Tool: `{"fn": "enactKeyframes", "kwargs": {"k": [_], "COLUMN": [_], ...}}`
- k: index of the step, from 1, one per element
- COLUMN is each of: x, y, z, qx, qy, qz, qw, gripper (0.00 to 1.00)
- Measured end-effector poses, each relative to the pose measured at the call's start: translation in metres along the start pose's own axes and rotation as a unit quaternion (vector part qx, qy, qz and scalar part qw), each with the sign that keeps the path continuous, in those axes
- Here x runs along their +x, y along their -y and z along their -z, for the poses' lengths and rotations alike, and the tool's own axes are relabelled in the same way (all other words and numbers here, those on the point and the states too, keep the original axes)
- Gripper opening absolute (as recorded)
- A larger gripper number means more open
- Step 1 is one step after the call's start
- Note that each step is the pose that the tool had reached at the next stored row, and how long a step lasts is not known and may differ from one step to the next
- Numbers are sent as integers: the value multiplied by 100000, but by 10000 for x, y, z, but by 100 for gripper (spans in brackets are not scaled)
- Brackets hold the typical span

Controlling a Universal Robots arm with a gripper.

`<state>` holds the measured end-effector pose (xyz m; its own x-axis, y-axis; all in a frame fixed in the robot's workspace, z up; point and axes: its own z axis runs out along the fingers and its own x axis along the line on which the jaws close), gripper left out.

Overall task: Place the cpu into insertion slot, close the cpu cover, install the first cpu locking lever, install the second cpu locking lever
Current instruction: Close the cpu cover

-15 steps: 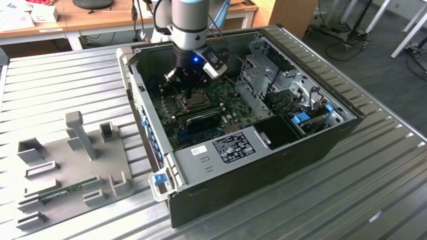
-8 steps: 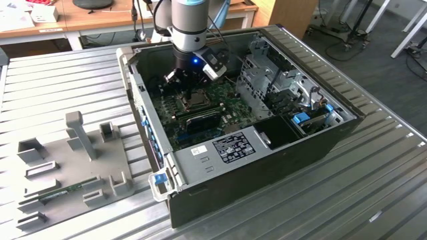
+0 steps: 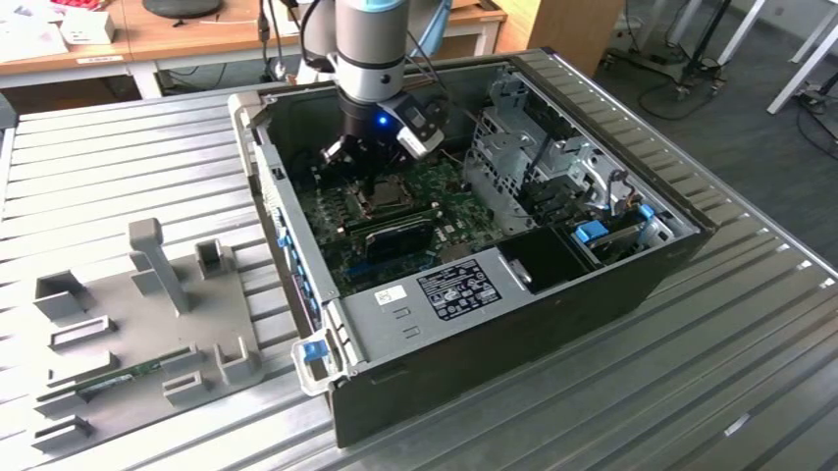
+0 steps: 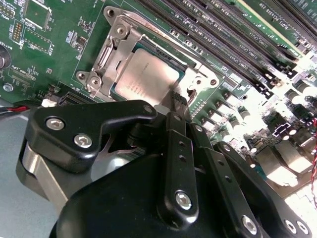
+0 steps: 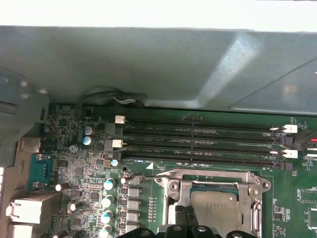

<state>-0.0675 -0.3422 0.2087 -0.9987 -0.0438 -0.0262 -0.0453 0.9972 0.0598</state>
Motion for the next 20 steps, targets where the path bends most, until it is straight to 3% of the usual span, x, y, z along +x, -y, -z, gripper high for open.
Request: {"fn": "enactKeyframes", "kwargs": {"k": [11, 20], "x": [16, 19], "y": [8, 7], "z": [-39, -32], "qx": [17, 12], "qy": [-13, -1], "qz": [-7, -25], "qw": [100000, 100000], "gripper": [10, 10]}}
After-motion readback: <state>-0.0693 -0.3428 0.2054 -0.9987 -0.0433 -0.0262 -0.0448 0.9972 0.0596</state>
